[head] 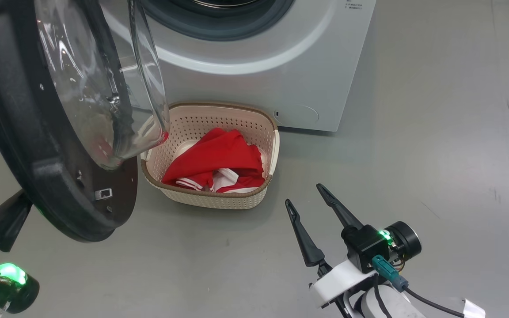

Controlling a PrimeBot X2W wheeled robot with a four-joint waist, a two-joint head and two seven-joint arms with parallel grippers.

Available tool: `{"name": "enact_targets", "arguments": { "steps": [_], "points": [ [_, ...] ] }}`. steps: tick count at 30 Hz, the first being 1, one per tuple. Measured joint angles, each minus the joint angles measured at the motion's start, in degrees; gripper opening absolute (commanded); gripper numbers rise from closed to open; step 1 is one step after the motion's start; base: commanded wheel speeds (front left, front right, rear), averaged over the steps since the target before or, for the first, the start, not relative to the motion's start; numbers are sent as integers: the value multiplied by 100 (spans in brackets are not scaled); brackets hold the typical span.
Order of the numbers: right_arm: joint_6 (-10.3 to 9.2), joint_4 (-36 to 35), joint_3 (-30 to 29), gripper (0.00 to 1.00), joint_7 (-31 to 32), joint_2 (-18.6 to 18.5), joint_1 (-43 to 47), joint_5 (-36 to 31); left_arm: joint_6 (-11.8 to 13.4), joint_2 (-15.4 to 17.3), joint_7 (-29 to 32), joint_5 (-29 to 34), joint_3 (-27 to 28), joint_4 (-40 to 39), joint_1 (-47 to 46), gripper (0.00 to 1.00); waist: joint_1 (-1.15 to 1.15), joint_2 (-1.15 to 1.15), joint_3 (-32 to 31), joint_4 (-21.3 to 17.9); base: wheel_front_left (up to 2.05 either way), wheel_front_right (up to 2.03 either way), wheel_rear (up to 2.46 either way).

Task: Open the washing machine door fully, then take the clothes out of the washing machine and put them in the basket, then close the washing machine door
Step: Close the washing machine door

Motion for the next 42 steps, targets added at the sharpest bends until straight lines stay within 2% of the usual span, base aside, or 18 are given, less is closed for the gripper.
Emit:
{"name": "enact_targets", "arguments": {
  "steps": [9, 20, 42],
  "points": [
    [0, 0, 143, 100, 0, 3, -6, -10, 19, 62, 168, -162, -32, -91, 17, 0, 0, 0, -5, -142, 0, 0, 0],
    [0, -77, 125, 100, 0, 3, -7, -9, 53, 116, 226, -203, -29, -322, 114, 0, 0, 0, 59, -495, 0, 0, 0],
    [0, -482, -238, 100, 0, 4, 144, -10, 77, 180, 207, -289, -21, -831, 309, 0, 0, 0, 356, -1672, 0, 0, 0]
  ]
}}
